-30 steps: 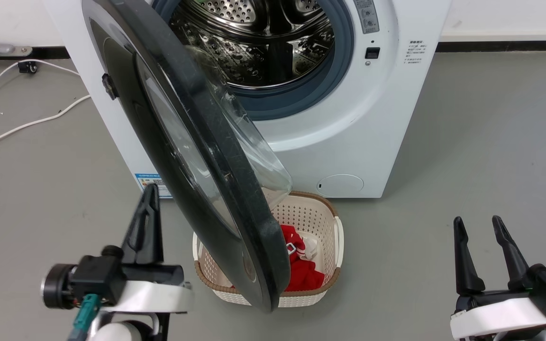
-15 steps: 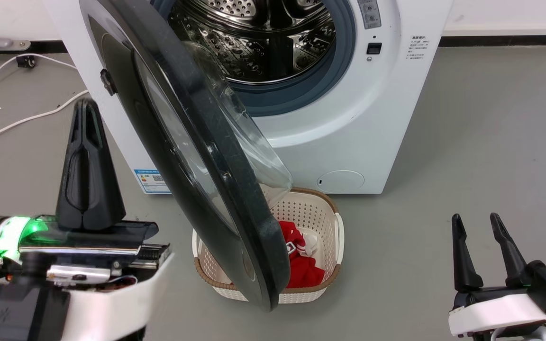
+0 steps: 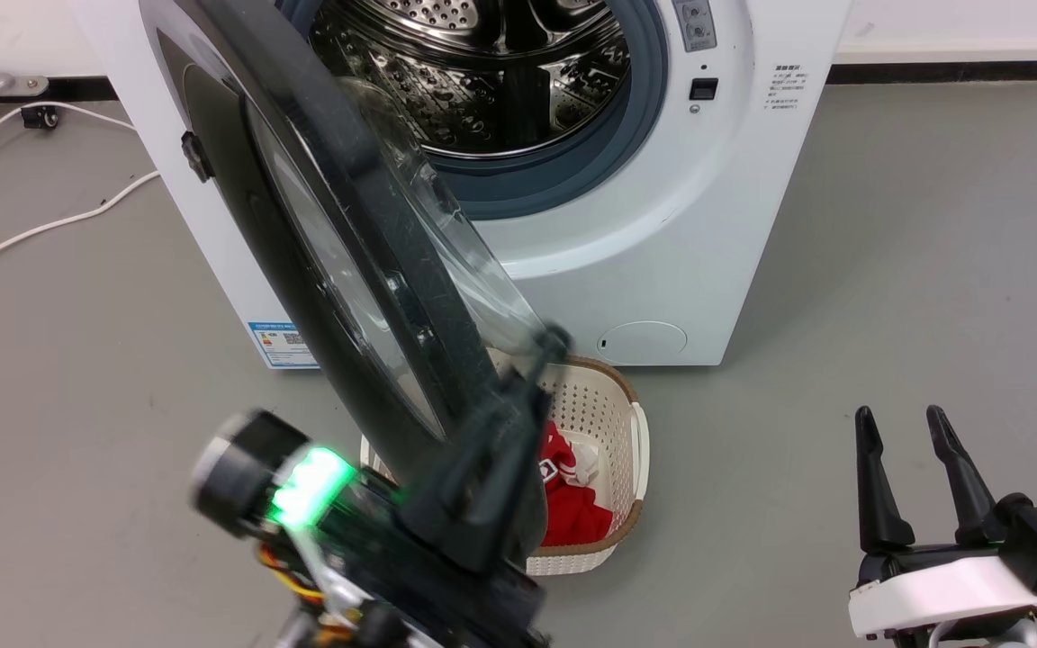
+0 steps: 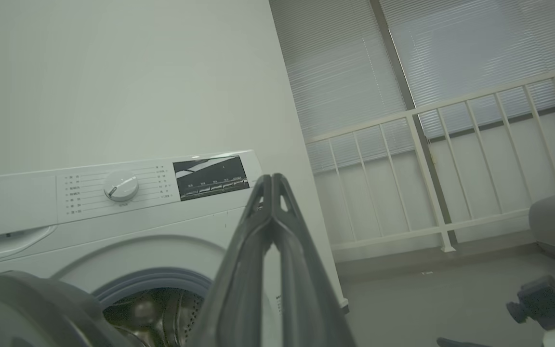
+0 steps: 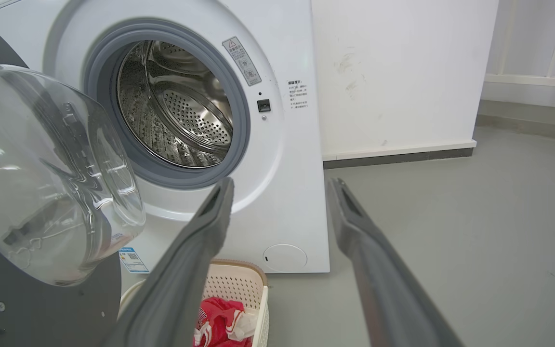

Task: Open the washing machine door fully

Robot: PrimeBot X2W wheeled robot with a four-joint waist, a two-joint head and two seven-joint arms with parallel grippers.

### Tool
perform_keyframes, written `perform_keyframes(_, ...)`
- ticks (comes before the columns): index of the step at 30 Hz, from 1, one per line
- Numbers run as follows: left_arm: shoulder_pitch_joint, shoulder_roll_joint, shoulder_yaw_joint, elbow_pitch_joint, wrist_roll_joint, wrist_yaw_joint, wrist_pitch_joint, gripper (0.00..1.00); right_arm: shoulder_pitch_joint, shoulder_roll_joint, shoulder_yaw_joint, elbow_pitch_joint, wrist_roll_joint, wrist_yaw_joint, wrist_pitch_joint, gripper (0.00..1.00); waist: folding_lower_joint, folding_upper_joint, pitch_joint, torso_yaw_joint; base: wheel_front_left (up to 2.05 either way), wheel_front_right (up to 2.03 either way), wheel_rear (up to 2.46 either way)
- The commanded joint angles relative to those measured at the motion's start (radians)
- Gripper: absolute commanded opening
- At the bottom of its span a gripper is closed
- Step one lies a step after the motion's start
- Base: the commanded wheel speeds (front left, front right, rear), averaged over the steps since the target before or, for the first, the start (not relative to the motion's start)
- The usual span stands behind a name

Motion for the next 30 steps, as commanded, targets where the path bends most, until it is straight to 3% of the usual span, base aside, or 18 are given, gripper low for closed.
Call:
perform_keyframes(1, 0.019, 0.013, -0.02, 0.02, -0.006, -0.003, -0.001, 0.0, -0.01, 0.003, 0.002, 0.002, 0.005, 0.0, -0.002, 1.0, 0.0, 0.0, -0.001, 0.0, 0.0, 0.0, 0.0)
perform_keyframes(7, 0.11, 0.079, -0.165, 0.178, -0.067, -0.017, -0.001, 0.0, -0.008, 0.002, 0.003, 0.009, 0.009, 0.0, -0.002, 1.0, 0.0, 0.0, -0.002, 0.001, 0.0, 0.0, 0.0)
perform_keyframes(13, 0.18, 0.12, -0.213, 0.325, -0.111, -0.018, -0.001, 0.0, 0.003, 0.002, -0.002, 0.017, 0.016, 0.0, -0.002, 1.0, 0.0, 0.0, -0.005, 0.005, 0.0, 0.0, 0.0)
perform_keyframes(30, 0.027, -0.015, -0.161, 0.548, -0.106, -0.009, -0.001, 0.0, -0.017, 0.002, 0.015, 0.036, 0.03, 0.0, -0.002, 1.0, 0.0, 0.0, 0.014, -0.001, 0.0, 0.0, 0.0)
